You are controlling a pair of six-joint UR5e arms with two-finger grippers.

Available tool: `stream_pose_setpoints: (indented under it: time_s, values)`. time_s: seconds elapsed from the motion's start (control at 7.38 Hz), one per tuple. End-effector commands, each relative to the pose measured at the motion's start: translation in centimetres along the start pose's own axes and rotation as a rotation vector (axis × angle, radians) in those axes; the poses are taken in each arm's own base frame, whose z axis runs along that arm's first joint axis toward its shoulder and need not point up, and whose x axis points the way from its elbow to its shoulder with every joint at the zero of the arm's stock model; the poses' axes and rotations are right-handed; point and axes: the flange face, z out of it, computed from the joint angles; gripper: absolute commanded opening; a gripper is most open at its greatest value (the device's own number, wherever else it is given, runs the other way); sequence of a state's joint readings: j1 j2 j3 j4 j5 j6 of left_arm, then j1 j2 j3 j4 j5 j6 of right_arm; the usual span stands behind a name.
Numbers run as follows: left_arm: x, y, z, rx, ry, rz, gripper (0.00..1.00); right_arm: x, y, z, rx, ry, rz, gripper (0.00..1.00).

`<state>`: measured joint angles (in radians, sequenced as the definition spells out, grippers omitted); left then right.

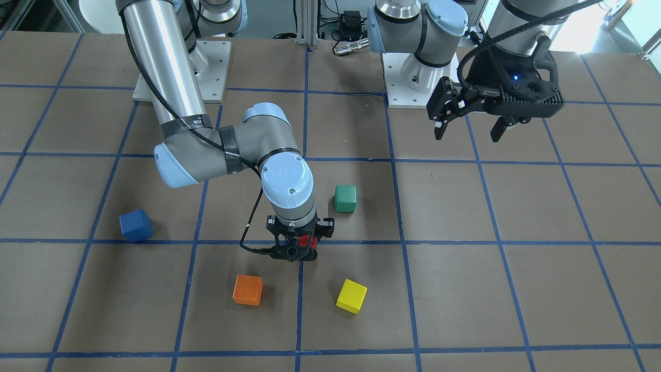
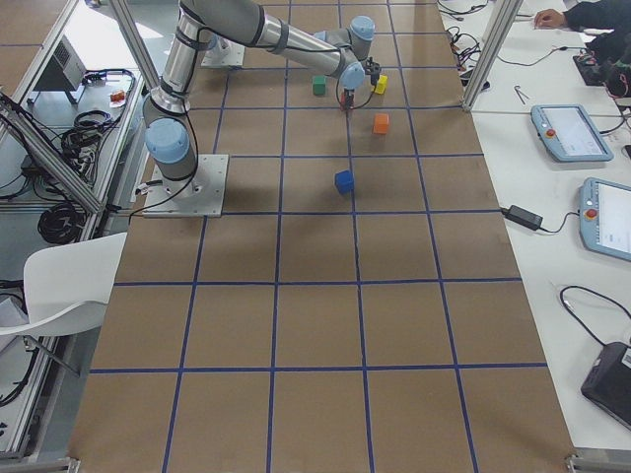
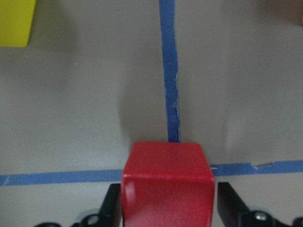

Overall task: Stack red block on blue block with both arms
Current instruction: 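Close the right gripper on the red cube while the left gripper withdraws, then lift the red cube with the right gripper and carry it over the blue cube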

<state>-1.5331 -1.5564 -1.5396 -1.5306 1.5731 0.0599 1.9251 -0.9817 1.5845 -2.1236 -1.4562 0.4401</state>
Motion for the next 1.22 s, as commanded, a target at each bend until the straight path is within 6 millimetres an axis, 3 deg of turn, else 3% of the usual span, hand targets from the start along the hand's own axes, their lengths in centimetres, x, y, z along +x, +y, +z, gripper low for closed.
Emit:
stream_pose_setpoints:
  time_s: [0.0, 0.14, 0.27, 0.41, 0.54, 0.81, 0.95, 1.08]
  values:
    - [0.1, 0.0, 0.4, -0.008, -0.002, -0.002, 1.00, -0.1, 0.2, -0.2, -0.014, -0.004, 0.032, 0.00]
    - [0.6, 0.0, 0.5, -0.002, -0.012, 0.011, 1.00, 0.0, 0.1, -1.5, 0.006, -0.007, 0.027, 0.00]
    - [0.9, -0.2, 0.5, 0.000, -0.010, 0.018, 1.00, 1.2, 0.0, -4.1, 0.029, 0.008, 0.028, 0.00]
    - [1.0, -0.2, 0.5, 0.001, -0.010, 0.019, 1.00, 3.8, -0.2, -7.6, 0.039, 0.062, 0.024, 0.00]
    - [1.0, -0.1, 0.5, 0.000, -0.008, 0.018, 1.00, 7.3, -0.5, -10.6, 0.022, 0.068, 0.031, 0.00]
    - [1.2, 0.0, 0.8, -0.006, -0.006, 0.019, 1.00, 17.6, -2.0, -16.0, -0.017, 0.062, -0.031, 0.00]
    - [1.2, -0.1, 0.8, -0.003, -0.003, 0.019, 1.00, 22.4, -2.2, -18.0, -0.031, 0.055, -0.087, 0.00]
    - [1.3, 0.0, 0.9, -0.006, -0.006, 0.021, 1.00, 26.2, -2.5, -17.8, -0.049, 0.056, -0.137, 0.00]
